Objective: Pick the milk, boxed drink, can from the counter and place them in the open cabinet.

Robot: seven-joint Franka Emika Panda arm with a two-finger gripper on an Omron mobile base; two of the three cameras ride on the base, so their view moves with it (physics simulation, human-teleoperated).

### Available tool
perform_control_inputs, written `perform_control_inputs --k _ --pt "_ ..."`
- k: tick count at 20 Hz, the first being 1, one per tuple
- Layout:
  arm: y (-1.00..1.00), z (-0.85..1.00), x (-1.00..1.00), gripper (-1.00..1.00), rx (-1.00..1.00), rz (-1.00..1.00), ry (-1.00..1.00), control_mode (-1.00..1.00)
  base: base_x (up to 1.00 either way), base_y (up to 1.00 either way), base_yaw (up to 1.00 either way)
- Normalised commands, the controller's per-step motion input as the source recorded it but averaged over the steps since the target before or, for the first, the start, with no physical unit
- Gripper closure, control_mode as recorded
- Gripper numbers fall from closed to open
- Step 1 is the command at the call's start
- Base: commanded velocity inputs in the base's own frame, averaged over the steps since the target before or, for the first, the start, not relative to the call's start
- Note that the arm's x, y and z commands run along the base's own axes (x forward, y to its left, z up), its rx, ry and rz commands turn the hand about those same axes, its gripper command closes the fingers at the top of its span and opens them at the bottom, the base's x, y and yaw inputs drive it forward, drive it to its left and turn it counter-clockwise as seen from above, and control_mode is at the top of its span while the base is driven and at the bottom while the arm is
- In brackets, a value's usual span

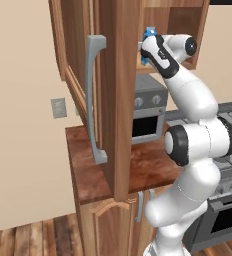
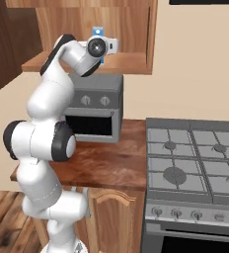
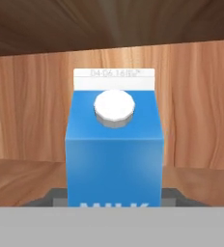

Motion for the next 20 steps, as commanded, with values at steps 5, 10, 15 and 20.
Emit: perform_control_inputs --k 5,10,15,20 --pt "0.0 0.09 -0.28 -1.0 0.0 0.0 -0.05 -1.0 0.0 0.0 0.0" --pt "0.0 0.11 -0.9 -1.0 0.01 0.0 -0.05 -1.0 0.0 0.0 0.0" --pt "0.0 0.0 -1.0 -1.0 0.03 -0.01 -0.01 -1.0 0.0 0.0 0.0" --pt "0.0 0.0 -1.0 -1.0 0.1 0.0 0.01 -1.0 0.0 0.0 0.0"
